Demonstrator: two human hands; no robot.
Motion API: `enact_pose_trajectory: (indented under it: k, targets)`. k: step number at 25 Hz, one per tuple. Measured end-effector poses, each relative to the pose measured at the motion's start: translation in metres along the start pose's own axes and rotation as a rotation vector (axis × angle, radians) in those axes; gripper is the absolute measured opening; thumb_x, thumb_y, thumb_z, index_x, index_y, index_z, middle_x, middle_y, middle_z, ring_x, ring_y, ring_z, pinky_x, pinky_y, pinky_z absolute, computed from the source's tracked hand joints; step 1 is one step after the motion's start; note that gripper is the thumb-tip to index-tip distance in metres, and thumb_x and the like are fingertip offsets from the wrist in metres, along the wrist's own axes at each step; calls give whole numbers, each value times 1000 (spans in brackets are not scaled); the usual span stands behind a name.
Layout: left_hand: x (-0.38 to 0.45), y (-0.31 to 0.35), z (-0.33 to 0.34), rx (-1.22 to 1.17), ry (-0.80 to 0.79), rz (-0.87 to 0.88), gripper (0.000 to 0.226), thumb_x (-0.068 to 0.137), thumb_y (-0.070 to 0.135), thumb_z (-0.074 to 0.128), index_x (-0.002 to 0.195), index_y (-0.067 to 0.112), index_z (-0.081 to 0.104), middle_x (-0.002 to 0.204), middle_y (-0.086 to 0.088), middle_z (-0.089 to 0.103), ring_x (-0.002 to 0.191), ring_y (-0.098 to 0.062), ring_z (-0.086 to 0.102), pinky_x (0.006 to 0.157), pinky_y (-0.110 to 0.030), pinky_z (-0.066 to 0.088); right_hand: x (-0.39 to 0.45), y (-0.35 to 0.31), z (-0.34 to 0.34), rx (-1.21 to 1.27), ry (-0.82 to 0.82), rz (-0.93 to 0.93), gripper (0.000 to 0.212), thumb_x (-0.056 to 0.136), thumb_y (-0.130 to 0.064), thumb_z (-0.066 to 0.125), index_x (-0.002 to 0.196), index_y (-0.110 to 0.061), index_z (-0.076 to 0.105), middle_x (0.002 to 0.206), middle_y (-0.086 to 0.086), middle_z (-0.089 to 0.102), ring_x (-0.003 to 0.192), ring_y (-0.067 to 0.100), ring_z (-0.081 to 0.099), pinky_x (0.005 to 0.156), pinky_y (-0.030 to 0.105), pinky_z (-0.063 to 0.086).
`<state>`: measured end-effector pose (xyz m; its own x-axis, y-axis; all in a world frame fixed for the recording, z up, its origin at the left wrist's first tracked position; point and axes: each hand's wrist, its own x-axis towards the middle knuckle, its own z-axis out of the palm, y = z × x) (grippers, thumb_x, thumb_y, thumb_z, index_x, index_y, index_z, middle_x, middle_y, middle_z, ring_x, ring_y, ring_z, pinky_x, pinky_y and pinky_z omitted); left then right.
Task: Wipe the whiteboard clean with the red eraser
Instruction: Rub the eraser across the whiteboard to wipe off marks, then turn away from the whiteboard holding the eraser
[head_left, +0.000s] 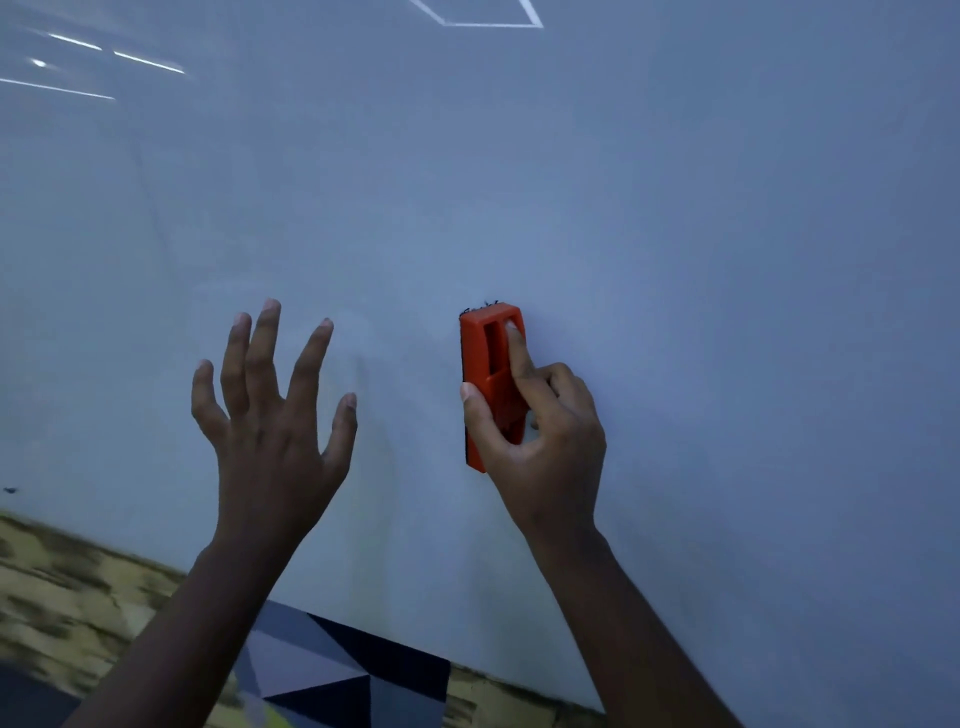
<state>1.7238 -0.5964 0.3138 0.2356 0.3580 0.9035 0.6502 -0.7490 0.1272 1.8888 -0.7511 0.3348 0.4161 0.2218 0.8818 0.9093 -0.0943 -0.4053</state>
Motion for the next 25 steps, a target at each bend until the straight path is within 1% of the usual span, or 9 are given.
enact_pose_trajectory:
  k: [4, 6, 8, 11, 13, 15, 18, 21, 25]
  targets:
    - [-9, -77, -21, 40, 6, -47, 65, 101, 39, 52, 162, 17, 41, 173, -16, 20, 163, -34, 13, 122, -65, 14, -16, -61, 56, 60, -93, -32, 62, 94, -57, 63, 150, -31, 55, 89, -9, 56, 82, 8, 50, 65, 18, 45]
    - [-13, -125, -36, 62, 13, -71, 65, 101, 39, 52, 161, 16, 42, 173, -16, 21, 162, -35, 14, 122, -66, 14, -27, -100, 89, 104, -140, -43, 62, 94, -57, 63, 150, -32, 55, 89, -9, 56, 82, 7, 50, 66, 16, 42]
    - [-15, -176, -57, 104, 22, -88, 65, 101, 40, 52, 160, 16, 42, 172, -17, 22, 162, -36, 16, 121, -67, 14, -36, -143, 123, 154, -186, -62, 61, 94, -58, 62, 150, -34, 55, 89, -9, 56, 83, 8, 50, 66, 16, 41]
    - [-20, -264, -103, 183, 52, -172, 64, 101, 41, 52, 160, 17, 44, 171, -16, 24, 161, -36, 16, 122, -67, 14, -50, -210, 177, 209, -283, -127, 62, 94, -61, 56, 150, -36, 54, 90, -8, 56, 86, 12, 52, 66, 22, 43]
    - [-26, -322, -140, 242, 65, -223, 64, 101, 43, 53, 160, 19, 43, 171, -16, 25, 161, -36, 16, 123, -68, 15, -59, -254, 212, 247, -316, -145, 62, 93, -63, 54, 150, -38, 55, 89, -7, 55, 87, 16, 54, 66, 30, 48]
    - [-33, -376, -182, 344, 72, -255, 64, 101, 44, 54, 159, 20, 43, 171, -15, 26, 162, -36, 16, 123, -68, 15, -72, -300, 246, 302, -344, -153, 63, 92, -63, 53, 150, -39, 54, 87, -6, 53, 86, 18, 54, 64, 33, 49]
    - [-48, -434, -231, 449, 59, -282, 64, 101, 44, 53, 159, 20, 43, 171, -15, 26, 161, -36, 17, 122, -68, 13, -96, -359, 290, 359, -402, -143, 61, 95, -57, 55, 154, -41, 47, 92, -7, 48, 92, 16, 49, 68, 34, 49]
    - [-70, -489, -279, 571, 69, -336, 63, 101, 45, 50, 158, 20, 44, 170, -16, 27, 161, -37, 18, 121, -68, 13, -124, -417, 333, 443, -518, -161, 64, 95, -51, 50, 157, -46, 38, 100, -5, 47, 96, 16, 47, 83, 45, 55]
    - [-108, -559, -334, 707, 57, -488, 63, 99, 49, 46, 155, 19, 47, 169, -17, 28, 160, -37, 17, 120, -70, 14, -162, -490, 391, 559, -659, -193, 72, 90, -45, 53, 158, -49, 31, 104, -6, 45, 101, 16, 48, 82, 46, 57]
